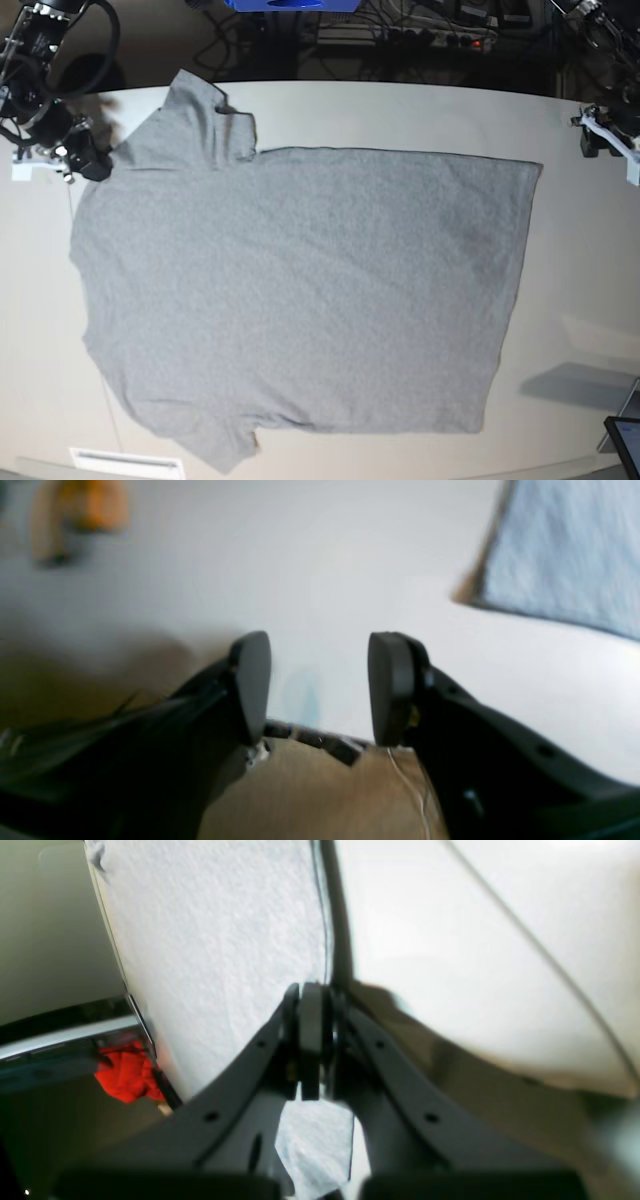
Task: Fold the T-shirt properly
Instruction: 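Grasp the shirt's shoulder corners with both grippers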
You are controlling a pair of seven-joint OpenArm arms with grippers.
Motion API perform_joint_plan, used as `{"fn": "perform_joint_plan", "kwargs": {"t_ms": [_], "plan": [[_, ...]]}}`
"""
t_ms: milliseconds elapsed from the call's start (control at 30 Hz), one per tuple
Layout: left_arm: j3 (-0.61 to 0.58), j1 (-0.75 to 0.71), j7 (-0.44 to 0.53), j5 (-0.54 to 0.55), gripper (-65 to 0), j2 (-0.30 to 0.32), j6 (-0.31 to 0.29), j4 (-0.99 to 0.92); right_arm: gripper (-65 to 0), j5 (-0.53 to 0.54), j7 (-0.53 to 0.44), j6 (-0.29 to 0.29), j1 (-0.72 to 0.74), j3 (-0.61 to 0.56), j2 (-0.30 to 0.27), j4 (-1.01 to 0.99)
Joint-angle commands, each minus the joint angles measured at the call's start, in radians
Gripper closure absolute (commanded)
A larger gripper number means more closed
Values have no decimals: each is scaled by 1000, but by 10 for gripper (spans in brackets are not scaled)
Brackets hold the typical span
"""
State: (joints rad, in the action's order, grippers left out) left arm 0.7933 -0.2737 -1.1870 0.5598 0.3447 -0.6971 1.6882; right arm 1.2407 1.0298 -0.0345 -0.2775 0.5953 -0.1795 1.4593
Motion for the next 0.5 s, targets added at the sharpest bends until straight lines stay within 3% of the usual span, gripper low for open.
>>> {"fn": "perform_joint_plan", "kwargs": {"t_ms": [0, 167, 300, 367, 467], "plan": [[-38, -3, 29, 21, -306, 35, -1, -17, -1, 27, 2, 9, 4, -11, 16, -15], [-157, -94, 172, 108, -304, 73, -1, 20, -1, 27, 2, 9, 5, -11, 16, -15], [-211, -178, 226, 363, -312, 152, -1, 86, -1, 26, 2, 9, 8, -11, 15, -15], [-225, -194, 229, 507, -359, 192, -1, 65, -1, 26, 5, 9, 14, -11, 15, -15], [-219, -218, 230, 602, -390, 219, -1, 33, -1, 26, 31, 9, 19, -11, 15, -15]]}}
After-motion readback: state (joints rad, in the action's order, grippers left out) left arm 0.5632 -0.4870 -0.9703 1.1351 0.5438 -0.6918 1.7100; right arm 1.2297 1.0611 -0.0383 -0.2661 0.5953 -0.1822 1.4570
